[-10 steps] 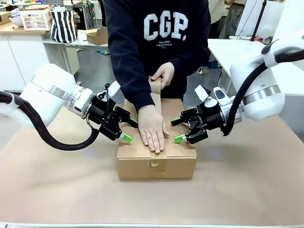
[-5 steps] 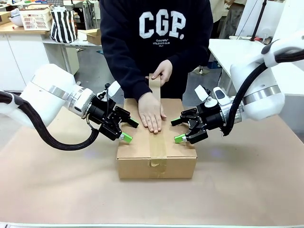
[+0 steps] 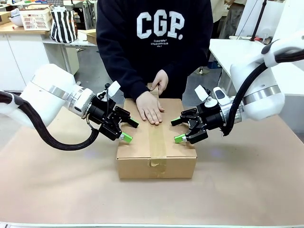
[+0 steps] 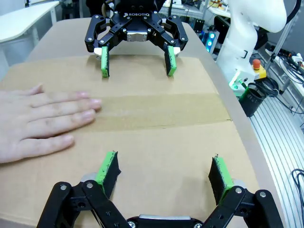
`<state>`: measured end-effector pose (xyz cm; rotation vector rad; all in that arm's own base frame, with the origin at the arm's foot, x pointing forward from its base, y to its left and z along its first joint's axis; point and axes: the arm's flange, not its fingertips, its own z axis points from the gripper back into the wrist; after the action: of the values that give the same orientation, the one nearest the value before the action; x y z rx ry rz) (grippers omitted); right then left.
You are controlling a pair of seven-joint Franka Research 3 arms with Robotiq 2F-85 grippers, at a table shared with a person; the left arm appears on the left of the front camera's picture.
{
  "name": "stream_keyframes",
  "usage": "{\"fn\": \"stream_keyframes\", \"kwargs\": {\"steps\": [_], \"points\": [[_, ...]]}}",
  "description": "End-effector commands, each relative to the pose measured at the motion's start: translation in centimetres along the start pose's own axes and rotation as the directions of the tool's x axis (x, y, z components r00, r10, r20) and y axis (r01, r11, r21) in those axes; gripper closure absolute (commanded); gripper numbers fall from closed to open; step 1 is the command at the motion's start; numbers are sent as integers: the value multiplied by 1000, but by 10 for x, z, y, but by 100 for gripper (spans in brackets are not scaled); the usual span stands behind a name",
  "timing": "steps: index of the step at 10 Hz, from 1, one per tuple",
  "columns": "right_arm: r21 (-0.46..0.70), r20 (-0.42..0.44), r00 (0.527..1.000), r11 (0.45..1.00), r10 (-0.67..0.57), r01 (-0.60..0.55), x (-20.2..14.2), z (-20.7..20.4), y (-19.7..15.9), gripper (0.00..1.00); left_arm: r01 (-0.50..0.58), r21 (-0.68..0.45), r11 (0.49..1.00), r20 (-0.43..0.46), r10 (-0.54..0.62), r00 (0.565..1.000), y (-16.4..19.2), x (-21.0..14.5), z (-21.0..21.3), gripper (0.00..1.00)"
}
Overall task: Pack the gift set into the box.
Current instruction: Press and hold the closed box until the human finishes sealing it.
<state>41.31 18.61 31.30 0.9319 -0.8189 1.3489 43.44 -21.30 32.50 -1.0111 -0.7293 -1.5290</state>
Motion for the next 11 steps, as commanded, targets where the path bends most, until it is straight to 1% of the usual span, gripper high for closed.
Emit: {"fn": "stream_keyframes", "kwargs": {"steps": [1,11], "points": [[-4,4,1000,1000,17,-17,-2,0,2,0,-3,2,1000,8,3,1000,-1,-2,-1,0],[-4,4,1000,1000,17,-17,-2,0,2,0,-3,2,1000,8,3,1000,-1,-2,-1,0]]}}
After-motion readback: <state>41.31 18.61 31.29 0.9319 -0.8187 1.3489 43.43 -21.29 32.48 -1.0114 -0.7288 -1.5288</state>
